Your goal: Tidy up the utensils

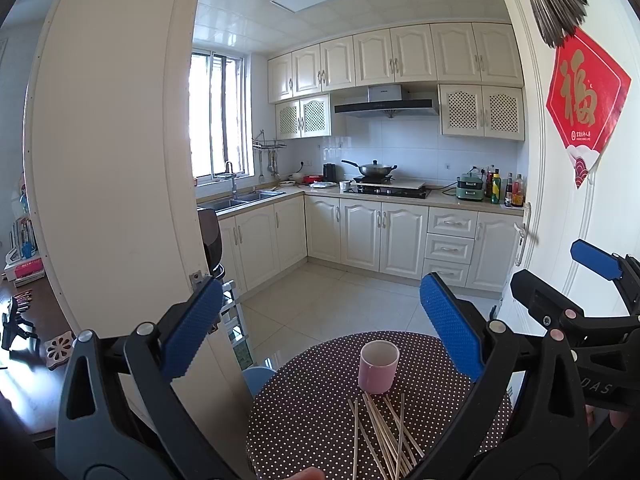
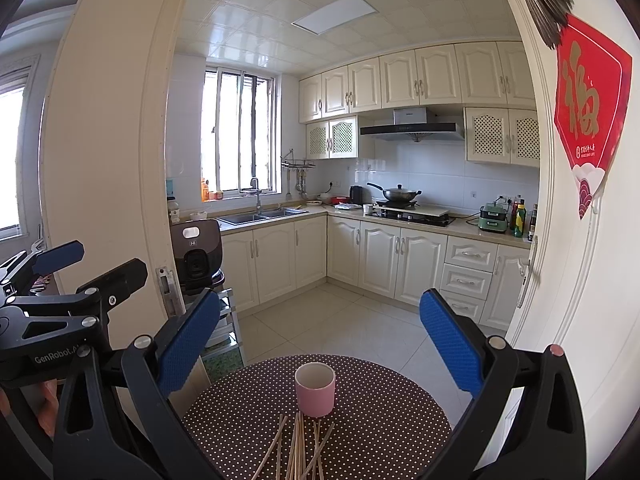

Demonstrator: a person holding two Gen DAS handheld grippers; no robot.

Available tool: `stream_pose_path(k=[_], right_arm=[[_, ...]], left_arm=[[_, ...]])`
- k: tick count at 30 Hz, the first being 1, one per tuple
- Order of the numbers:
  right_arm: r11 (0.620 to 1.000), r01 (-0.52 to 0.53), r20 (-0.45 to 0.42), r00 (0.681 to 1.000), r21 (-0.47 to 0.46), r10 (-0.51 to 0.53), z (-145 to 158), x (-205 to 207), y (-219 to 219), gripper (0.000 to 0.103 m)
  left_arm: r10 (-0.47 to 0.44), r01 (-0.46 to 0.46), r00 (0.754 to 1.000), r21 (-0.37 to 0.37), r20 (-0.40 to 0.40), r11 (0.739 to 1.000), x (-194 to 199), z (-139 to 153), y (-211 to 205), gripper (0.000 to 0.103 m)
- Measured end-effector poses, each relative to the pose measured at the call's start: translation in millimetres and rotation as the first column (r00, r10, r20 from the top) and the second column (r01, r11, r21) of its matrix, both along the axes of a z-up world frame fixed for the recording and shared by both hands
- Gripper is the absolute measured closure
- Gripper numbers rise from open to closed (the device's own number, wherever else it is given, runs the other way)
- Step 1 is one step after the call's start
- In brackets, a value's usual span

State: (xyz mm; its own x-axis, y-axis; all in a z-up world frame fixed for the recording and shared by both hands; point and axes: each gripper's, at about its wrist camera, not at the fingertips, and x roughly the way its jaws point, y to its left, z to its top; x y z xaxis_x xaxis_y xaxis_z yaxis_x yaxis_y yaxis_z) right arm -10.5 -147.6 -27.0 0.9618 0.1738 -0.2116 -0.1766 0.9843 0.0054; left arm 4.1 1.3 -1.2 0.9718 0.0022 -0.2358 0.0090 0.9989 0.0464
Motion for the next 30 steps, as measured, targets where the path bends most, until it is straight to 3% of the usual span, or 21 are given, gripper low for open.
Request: stream_pose_path(k=[30], right_arm=[[1.000,0.004,-0.008,1.000,-0.001,-0.004,2.2,2.1,-8.3,0.007]], left_arm=[[-0.005,0.005,1.000,0.002,-0.015,1.000,0.4,-3.6,-3.4,0.006]])
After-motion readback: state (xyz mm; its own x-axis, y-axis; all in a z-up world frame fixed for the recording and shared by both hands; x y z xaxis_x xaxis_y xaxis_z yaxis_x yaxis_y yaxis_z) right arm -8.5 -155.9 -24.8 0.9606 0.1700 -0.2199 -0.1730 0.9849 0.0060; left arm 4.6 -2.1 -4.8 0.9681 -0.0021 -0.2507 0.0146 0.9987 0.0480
